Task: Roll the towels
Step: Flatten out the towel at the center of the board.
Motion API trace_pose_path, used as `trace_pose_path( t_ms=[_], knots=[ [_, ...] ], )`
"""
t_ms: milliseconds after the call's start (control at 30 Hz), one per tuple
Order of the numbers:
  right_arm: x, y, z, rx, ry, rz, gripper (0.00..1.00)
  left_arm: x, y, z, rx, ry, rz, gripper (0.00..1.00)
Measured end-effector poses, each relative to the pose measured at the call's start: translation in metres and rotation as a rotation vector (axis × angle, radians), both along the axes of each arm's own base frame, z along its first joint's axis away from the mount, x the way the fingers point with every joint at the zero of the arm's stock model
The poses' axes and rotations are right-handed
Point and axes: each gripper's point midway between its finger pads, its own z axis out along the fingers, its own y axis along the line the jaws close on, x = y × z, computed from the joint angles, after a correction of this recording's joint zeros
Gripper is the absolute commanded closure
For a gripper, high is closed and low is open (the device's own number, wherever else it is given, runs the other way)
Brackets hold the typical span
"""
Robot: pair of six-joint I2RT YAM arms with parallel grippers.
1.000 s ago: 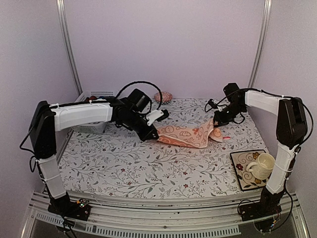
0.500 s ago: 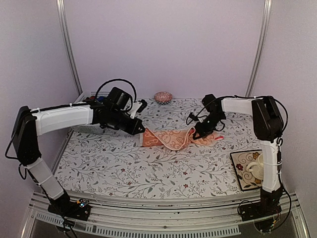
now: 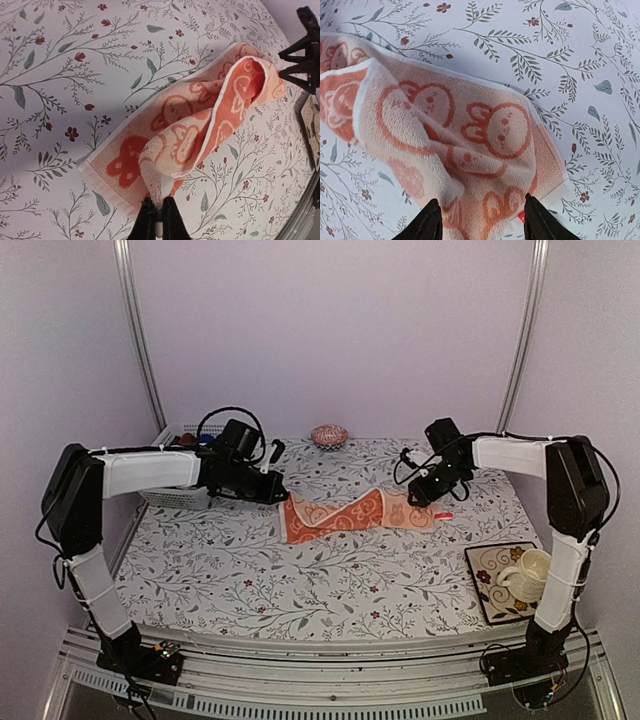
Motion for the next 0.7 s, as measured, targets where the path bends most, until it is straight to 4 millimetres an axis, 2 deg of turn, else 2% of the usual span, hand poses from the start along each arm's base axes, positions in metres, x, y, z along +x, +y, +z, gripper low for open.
trace_pose_path(
  t_ms=[67, 167, 233, 300, 367, 467, 567, 700],
  knots=[
    [-0.011, -0.002, 0.013, 0.004, -0.046, 0.025, 0.41, 0.008, 0.0, -0.004, -0.008, 0.002, 0.012, 1.0],
    [-0.024, 0.005, 0.037, 0.027, -0.151, 0.11, 0.4, 0.019, 0.004, -0.01, -0.019, 0.008, 0.036, 1.0],
    [-0.038, 0.019, 0.049, 0.04, -0.215, 0.199, 0.4, 0.025, 0.009, -0.014, -0.025, 0.015, 0.052, 1.0],
    [-0.052, 0.038, 0.05, 0.038, -0.256, 0.3, 0.4, 0.03, 0.013, -0.019, -0.033, 0.024, 0.068, 1.0],
    [-0.067, 0.06, 0.044, 0.026, -0.282, 0.403, 0.42, 0.034, 0.016, -0.023, -0.04, 0.029, 0.075, 1.0],
    [-0.086, 0.083, 0.027, 0.001, -0.287, 0.52, 0.43, 0.036, 0.015, -0.026, -0.049, 0.034, 0.074, 1.0],
    [-0.084, 0.091, 0.012, -0.038, -0.299, 0.549, 0.43, 0.037, 0.012, -0.024, -0.065, 0.026, 0.067, 1.0],
    [-0.074, 0.087, -0.015, -0.115, -0.292, 0.526, 0.43, 0.039, 0.009, -0.021, -0.088, 0.013, 0.057, 1.0]
  ],
)
